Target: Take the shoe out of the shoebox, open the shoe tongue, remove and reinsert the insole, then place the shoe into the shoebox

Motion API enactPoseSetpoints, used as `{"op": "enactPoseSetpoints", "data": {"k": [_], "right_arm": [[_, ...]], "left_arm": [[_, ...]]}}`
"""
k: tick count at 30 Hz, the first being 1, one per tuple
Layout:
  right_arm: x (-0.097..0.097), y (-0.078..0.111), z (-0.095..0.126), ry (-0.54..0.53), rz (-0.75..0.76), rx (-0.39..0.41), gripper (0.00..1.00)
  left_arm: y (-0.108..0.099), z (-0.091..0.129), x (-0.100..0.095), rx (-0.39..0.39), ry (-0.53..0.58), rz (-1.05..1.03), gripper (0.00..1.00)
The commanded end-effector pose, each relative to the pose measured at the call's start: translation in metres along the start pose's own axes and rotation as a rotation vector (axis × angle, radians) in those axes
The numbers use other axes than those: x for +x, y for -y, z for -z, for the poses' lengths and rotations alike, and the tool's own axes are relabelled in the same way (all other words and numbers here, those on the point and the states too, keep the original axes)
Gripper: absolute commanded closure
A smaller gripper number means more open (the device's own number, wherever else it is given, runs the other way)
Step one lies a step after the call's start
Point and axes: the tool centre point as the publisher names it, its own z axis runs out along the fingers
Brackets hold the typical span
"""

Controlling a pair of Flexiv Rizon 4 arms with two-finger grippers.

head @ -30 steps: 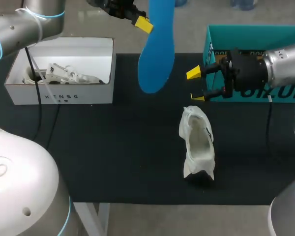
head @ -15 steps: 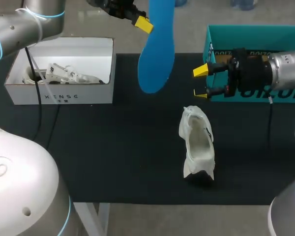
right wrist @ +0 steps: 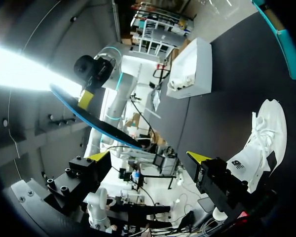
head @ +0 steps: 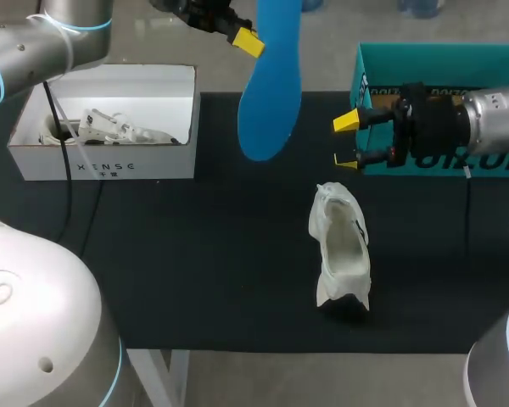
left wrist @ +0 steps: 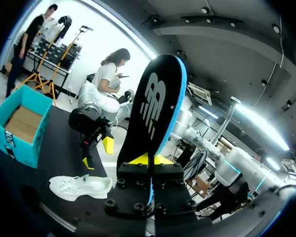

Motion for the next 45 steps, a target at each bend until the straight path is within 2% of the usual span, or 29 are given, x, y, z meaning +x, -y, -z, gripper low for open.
{"op": "enactPoseSetpoints", "data": {"k": [1,18,20,27,34,37,45], "right_arm": [[0.0,0.0,-0.001,0.001,0.0,-0.002,0.0],[0.0,0.0,-0.001,0.001,0.0,-0.002,0.0],[0.0,0.0,-0.001,0.001,0.0,-0.002,0.0],[0.0,0.0,-0.001,0.001,0.0,-0.002,0.0],[0.0,0.0,-0.001,0.001,0.0,-0.002,0.0],[0.0,0.0,-0.001,0.001,0.0,-0.002,0.0],[0.0,0.0,-0.001,0.001,0.0,-0.002,0.0]], "left_arm": [[0.0,0.001,0.0,-0.001,-0.001,0.0,1.0],[0.0,0.001,0.0,-0.001,-0.001,0.0,1.0],[-0.009,-0.002,0.006,-0.044,0.004,-0.089,1.0],[-0.043,0.009,0.028,-0.014,0.089,-0.313,1.0],[-0.074,-0.003,0.042,-0.057,0.16,-0.489,1.0],[-0.085,-0.013,0.041,-0.069,0.18,-0.547,1.0],[-0.109,-0.031,0.029,-0.025,0.181,-0.583,1.0]]}}
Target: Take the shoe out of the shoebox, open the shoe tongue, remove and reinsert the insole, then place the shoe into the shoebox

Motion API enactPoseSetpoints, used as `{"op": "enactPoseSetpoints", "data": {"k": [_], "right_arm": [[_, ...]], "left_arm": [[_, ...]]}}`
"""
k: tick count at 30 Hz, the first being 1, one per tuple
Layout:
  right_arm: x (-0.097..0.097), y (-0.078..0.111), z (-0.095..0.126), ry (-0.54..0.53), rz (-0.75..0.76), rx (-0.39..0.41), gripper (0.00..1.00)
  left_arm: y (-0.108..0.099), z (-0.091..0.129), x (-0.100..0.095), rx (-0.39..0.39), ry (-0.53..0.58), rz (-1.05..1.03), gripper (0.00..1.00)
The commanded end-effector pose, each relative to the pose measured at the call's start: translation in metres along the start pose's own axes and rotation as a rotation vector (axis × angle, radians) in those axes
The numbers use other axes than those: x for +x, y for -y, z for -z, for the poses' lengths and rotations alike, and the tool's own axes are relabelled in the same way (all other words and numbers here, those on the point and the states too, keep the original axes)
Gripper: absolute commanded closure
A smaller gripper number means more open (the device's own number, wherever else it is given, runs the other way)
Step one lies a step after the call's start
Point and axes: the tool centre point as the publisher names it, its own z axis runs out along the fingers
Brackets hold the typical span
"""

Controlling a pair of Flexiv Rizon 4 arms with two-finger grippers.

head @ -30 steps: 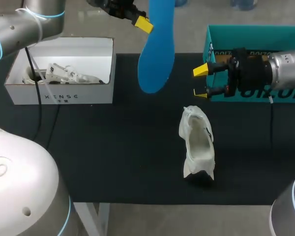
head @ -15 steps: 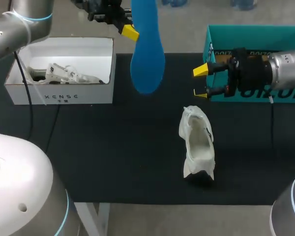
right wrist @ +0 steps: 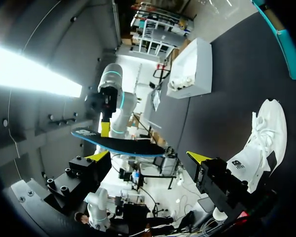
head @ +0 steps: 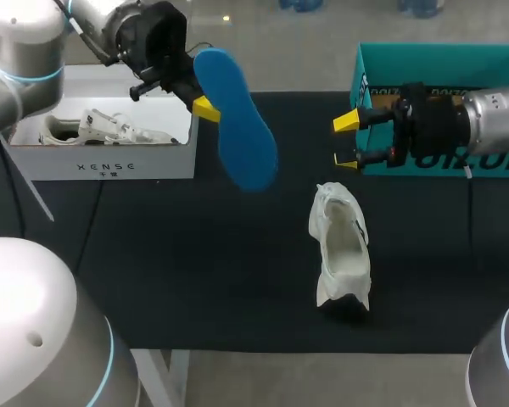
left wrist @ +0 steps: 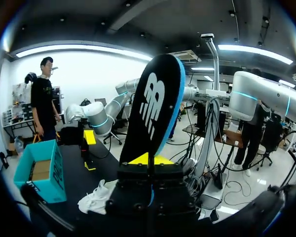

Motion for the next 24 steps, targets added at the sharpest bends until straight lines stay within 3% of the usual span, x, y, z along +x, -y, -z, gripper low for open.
{"op": "enactPoseSetpoints", "data": {"k": [1,6,24], "right_arm": [[0.0,0.0,-0.001,0.002,-0.001,-0.001,0.0],[0.0,0.0,-0.001,0.002,-0.001,-0.001,0.0],[0.0,0.0,-0.001,0.002,-0.001,-0.001,0.0]], "left_arm": [[-0.015,-0.014,0.004,0.027,0.104,-0.012,1.0],[-0.025,-0.029,0.008,0.009,0.159,-0.018,1.0],[-0.025,-0.029,0.008,0.009,0.159,-0.018,1.0]]}}
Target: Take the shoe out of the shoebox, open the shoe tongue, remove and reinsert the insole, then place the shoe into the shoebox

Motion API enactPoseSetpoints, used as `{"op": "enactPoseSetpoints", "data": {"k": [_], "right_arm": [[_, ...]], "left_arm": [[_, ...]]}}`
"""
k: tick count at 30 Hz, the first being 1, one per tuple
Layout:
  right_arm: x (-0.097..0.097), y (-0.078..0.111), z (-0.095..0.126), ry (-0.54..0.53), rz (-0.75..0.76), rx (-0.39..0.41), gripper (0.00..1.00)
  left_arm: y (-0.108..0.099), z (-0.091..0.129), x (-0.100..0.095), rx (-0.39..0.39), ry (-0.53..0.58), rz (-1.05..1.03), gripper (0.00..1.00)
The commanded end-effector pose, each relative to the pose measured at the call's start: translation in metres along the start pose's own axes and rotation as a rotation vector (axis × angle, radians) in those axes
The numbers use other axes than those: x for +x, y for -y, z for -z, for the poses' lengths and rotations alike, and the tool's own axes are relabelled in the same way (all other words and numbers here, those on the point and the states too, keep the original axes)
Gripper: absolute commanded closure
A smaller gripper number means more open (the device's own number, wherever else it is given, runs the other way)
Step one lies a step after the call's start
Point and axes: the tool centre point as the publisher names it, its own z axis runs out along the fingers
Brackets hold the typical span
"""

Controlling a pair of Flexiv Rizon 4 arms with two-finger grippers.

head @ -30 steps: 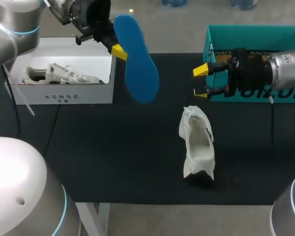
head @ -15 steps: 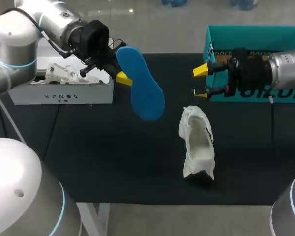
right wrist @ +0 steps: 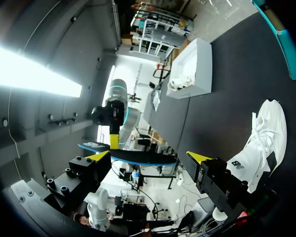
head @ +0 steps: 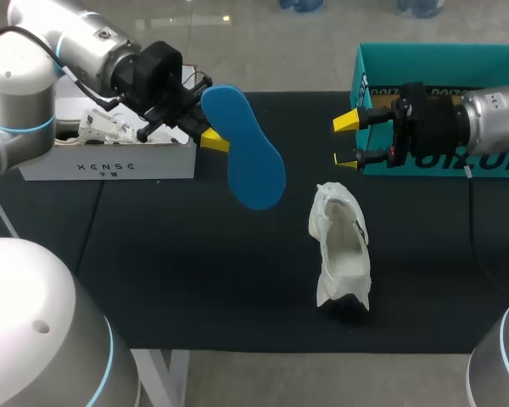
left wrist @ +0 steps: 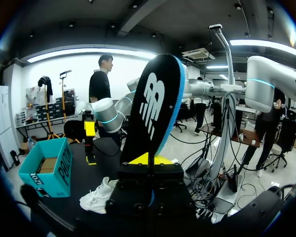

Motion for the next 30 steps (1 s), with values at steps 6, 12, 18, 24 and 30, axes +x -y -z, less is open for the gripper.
{"op": "enactPoseSetpoints", "data": {"k": [6,12,18,24,30], "right_arm": [[0.0,0.001,-0.001,0.002,-0.001,-0.002,0.0],[0.0,0.001,-0.001,0.002,-0.001,-0.002,0.0],[0.0,0.001,-0.001,0.002,-0.001,-0.002,0.0],[0.0,0.001,-0.001,0.002,-0.001,-0.002,0.0],[0.0,0.001,-0.001,0.002,-0.001,-0.002,0.0]], "left_arm": [[0.0,-0.001,0.001,0.0,0.003,-0.001,1.0],[0.0,-0.001,0.001,0.0,0.003,-0.001,1.0],[0.0,-0.001,0.001,0.0,0.003,-0.001,1.0],[-0.036,-0.02,0.034,-0.07,0.13,-0.195,1.0],[-0.057,-0.032,0.05,-0.063,0.191,-0.314,1.0]]}}
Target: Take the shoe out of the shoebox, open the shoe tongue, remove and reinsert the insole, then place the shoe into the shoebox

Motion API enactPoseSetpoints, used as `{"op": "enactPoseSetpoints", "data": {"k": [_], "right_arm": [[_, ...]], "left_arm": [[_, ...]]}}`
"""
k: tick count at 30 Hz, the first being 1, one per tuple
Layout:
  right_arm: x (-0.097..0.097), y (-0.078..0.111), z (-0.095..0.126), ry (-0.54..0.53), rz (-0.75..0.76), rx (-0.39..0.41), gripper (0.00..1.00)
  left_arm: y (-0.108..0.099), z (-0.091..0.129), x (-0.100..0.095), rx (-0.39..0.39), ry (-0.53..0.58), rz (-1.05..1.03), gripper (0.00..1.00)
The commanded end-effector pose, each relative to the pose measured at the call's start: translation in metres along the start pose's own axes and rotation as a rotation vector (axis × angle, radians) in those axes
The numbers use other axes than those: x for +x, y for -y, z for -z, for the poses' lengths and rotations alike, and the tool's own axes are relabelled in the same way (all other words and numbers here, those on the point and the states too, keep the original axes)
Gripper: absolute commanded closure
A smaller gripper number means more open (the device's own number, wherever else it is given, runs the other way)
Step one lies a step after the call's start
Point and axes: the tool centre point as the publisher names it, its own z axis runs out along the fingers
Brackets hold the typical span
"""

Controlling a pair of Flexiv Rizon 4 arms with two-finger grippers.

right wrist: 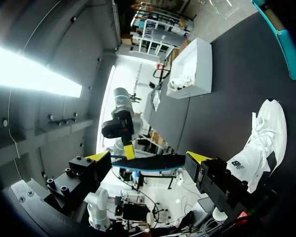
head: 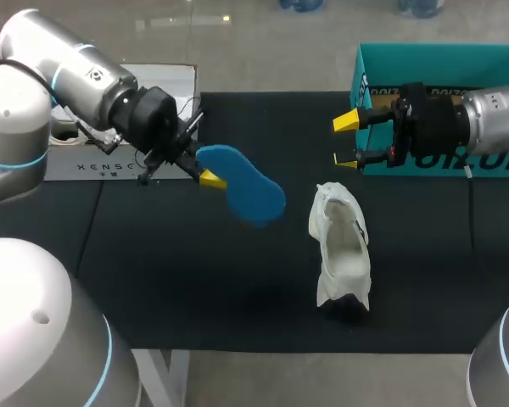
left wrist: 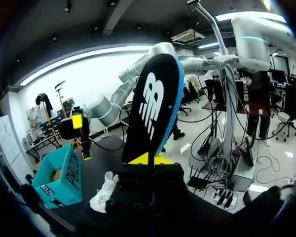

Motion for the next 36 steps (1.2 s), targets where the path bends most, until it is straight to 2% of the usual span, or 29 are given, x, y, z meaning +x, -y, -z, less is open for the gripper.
{"op": "enactPoseSetpoints", "data": {"k": [1,6,9,14,21,27,36], "right_arm": [[0.0,0.001,-0.001,0.001,0.0,-0.003,0.0],[0.0,0.001,-0.001,0.001,0.0,-0.003,0.0],[0.0,0.001,-0.001,0.001,0.0,-0.003,0.0],[0.0,0.001,-0.001,0.001,0.0,-0.003,0.0],[0.0,0.001,-0.001,0.001,0.0,-0.003,0.0],[0.0,0.001,-0.001,0.001,0.0,-0.003,0.0],[0.0,0.001,-0.001,0.001,0.0,-0.003,0.0]], "left_arm": [[-0.001,-0.011,0.03,0.013,0.152,-0.077,1.0],[0.001,-0.012,0.024,0.012,0.186,-0.145,1.0],[0.008,-0.012,0.018,-0.023,0.195,-0.192,1.0],[0.017,-0.002,0.002,-0.099,0.227,-0.248,1.0],[0.027,0.009,-0.022,-0.125,0.247,-0.315,1.0],[0.036,-0.001,-0.033,-0.15,0.249,-0.402,1.0],[0.036,-0.021,-0.033,-0.265,0.277,-0.511,1.0]]}}
